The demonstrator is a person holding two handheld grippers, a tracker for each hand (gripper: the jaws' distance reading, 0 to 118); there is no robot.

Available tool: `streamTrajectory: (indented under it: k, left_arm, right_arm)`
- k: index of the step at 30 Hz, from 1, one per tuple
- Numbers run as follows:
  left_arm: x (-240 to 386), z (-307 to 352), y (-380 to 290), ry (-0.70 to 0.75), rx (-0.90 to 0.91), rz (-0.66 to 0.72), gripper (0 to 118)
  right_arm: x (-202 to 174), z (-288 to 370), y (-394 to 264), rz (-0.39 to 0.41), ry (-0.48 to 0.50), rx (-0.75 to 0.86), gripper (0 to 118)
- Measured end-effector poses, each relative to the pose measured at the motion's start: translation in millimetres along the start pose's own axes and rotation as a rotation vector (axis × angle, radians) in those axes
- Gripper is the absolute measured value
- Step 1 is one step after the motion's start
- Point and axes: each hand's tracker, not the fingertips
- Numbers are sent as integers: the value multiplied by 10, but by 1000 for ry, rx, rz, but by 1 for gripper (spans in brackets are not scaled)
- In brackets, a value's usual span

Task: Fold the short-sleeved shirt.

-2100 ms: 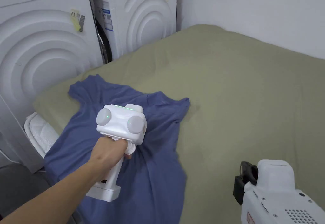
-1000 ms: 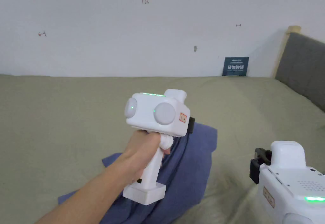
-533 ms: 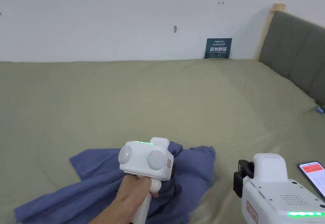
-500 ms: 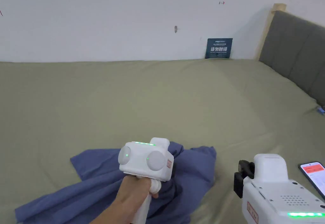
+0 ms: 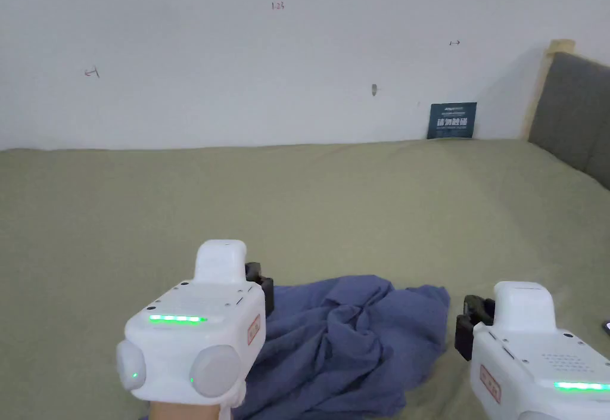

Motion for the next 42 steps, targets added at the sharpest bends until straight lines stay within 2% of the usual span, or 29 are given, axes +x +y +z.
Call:
streamTrajectory:
  k: [1, 6, 8, 14, 19, 23, 25, 29, 30, 31, 33, 34, 35, 38, 39, 40, 41, 42]
  left_arm:
    - [-123, 176, 3, -1, 11, -12, 0]
    - [-635, 920, -66, 189, 47, -40, 0]
    - [-790, 1102, -123, 210, 49, -37, 0]
    - [-1083, 1164, -185, 236, -31, 12, 0]
    - [-1272, 743, -271, 197, -151, 54, 0]
    - [-1489, 26, -391, 67, -354, 122, 0]
    - [-1617, -375, -540, 85, -435, 172, 0]
    - [-1712, -960, -819, 89, -590, 93, 0]
    - [-1733, -1071, -874, 42, -632, 85, 5]
    - [-1750, -1150, -921, 21, -658, 95, 33]
    - [-1755, -1287, -1002, 90, -680, 56, 107]
    - [-1755, -1339, -1046, 131, -674, 30, 118]
    - [-1750, -1372, -1054, 164, -640, 5, 116]
    - [-1756, -1436, -1093, 138, -669, 23, 102]
    - [-1752, -1419, -1080, 143, -668, 31, 91]
    - [-1734, -1401, -1000, 144, -658, 36, 64]
    - [-1739, -1365, -959, 134, -627, 36, 22]
    - [-1727, -1358, -934, 123, -611, 32, 2]
  right_arm:
    - [-43, 55, 10, -6, 8, 11, 0]
    - [-292, 264, 21, 2, 54, 42, 0]
    - [-381, 309, 7, 9, 63, 52, 0]
    - [-583, 300, -27, 24, 97, 37, 0]
    - [-648, 197, -76, 24, 103, 21, 0]
    - [-680, -12, -121, 43, 103, -15, 0]
    - [-699, -131, -143, 53, 102, -40, 0]
    - [-704, -353, -240, 85, 104, -86, 0]
    - [-700, -407, -264, 92, 102, -97, 0]
    - [-687, -440, -290, 94, 99, -105, 0]
    - [-660, -524, -337, 98, 101, -131, 0]
    - [-647, -549, -355, 98, 99, -141, 0]
    - [-627, -553, -381, 98, 97, -145, 0]
    - [-551, -600, -432, 104, 88, -162, 0]
    - [-513, -620, -459, 105, 81, -172, 0]
    - [-477, -641, -467, 101, 75, -176, 0]
    - [-430, -668, -475, 93, 70, -183, 0]
    - [-382, -696, -479, 84, 65, -194, 0]
